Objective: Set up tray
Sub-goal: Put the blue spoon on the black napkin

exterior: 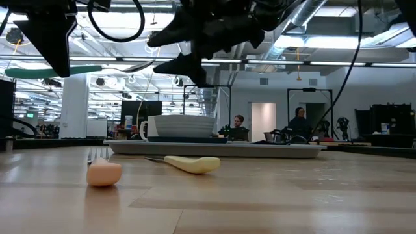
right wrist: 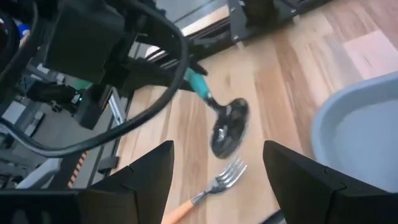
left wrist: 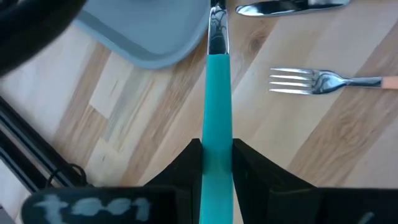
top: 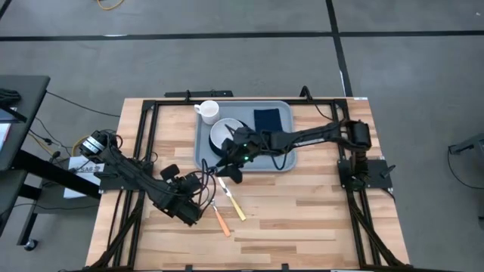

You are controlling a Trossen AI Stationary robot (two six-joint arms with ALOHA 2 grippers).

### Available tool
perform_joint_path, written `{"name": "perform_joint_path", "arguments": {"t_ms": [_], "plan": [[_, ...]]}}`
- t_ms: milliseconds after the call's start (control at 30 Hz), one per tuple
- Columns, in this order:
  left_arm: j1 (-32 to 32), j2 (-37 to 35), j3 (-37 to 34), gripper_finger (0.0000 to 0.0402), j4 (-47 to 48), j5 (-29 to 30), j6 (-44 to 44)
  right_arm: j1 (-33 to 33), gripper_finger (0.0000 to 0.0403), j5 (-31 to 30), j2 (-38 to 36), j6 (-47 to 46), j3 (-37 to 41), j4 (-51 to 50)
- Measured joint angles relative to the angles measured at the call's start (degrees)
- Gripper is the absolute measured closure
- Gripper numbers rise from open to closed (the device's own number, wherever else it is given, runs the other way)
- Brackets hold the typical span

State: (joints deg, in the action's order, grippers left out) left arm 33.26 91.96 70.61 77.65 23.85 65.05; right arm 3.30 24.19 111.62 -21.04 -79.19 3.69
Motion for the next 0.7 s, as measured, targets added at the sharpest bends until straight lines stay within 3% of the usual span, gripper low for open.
{"name": "perform_joint_path", "arguments": {"t_ms": [367, 700], "plan": [[0.0, 0.0, 0.0, 0.0351, 0.0, 0.0, -0.9, 0.4, 0.0171, 0.0, 1.2, -4.2, -1.8, 0.0], [-1.0, 0.0, 0.0, 0.0351, 0.0, -0.7, -0.9, 0.6, 0.0284, -0.1, 1.2, -5.1, -1.7, 0.2]]}}
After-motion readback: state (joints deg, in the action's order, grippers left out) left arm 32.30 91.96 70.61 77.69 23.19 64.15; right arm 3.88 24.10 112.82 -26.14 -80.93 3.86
